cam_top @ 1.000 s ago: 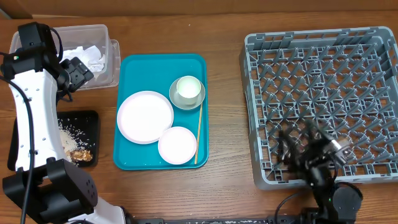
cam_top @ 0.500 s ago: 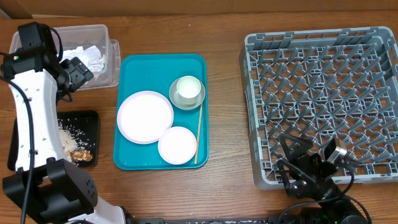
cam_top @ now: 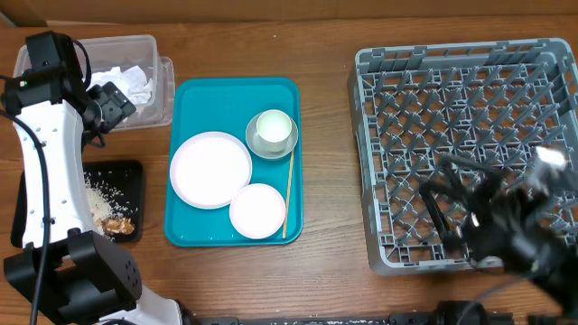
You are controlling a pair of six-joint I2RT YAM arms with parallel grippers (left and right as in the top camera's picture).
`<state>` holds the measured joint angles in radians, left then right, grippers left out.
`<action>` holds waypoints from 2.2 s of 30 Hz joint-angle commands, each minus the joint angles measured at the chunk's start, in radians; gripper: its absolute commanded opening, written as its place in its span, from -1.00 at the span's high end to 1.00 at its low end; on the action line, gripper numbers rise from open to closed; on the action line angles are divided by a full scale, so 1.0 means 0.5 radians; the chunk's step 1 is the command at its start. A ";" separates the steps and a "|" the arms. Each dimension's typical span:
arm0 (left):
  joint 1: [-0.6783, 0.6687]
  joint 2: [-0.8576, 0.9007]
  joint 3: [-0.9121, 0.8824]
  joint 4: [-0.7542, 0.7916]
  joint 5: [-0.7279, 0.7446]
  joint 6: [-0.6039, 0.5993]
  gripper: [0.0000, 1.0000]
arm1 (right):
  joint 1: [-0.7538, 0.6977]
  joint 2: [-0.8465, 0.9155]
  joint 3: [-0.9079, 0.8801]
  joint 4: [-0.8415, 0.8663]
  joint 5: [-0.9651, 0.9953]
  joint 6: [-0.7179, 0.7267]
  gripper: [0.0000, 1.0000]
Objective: Sort waste into correct bins and load items into the dishwasher
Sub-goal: 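Move the right gripper left over the teal tray toward the pink bowl, then grasp the rim of the small pink bowl with the right gripper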
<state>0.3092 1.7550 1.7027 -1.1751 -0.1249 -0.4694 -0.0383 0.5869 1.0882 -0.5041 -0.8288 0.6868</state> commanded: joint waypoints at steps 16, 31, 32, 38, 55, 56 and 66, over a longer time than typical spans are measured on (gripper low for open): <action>-0.004 -0.021 0.030 0.003 -0.026 -0.020 -1.00 | 1.805 1.824 0.865 -1.009 1.926 -0.198 -0.99; -0.004 -0.021 0.030 0.003 -0.026 -0.020 -1.00 | 2.082 2.525 0.810 -0.517 1.639 -0.137 -0.99; -0.004 -0.021 0.030 0.003 -0.026 -0.020 -1.00 | 2.101 2.545 0.808 -0.501 1.666 -0.138 -0.99; -0.004 -0.021 0.030 0.003 -0.026 -0.020 -1.00 | 2.328 2.678 0.808 -0.488 2.131 -0.139 -1.00; -0.004 -0.021 0.030 0.003 -0.026 -0.020 -1.00 | 2.473 2.957 0.808 -0.436 2.400 -0.124 -0.31; -0.004 -0.021 0.030 0.003 -0.026 -0.020 -1.00 | 2.473 2.970 0.808 -0.433 2.409 -0.123 -0.25; -0.004 -0.021 0.030 0.003 -0.026 -0.020 -1.00 | 2.480 3.026 0.808 -0.426 2.412 -0.108 0.03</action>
<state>0.3092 1.7550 1.7027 -1.1748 -0.1249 -0.4694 1.1995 2.1021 1.4921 -0.7242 0.3573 0.6296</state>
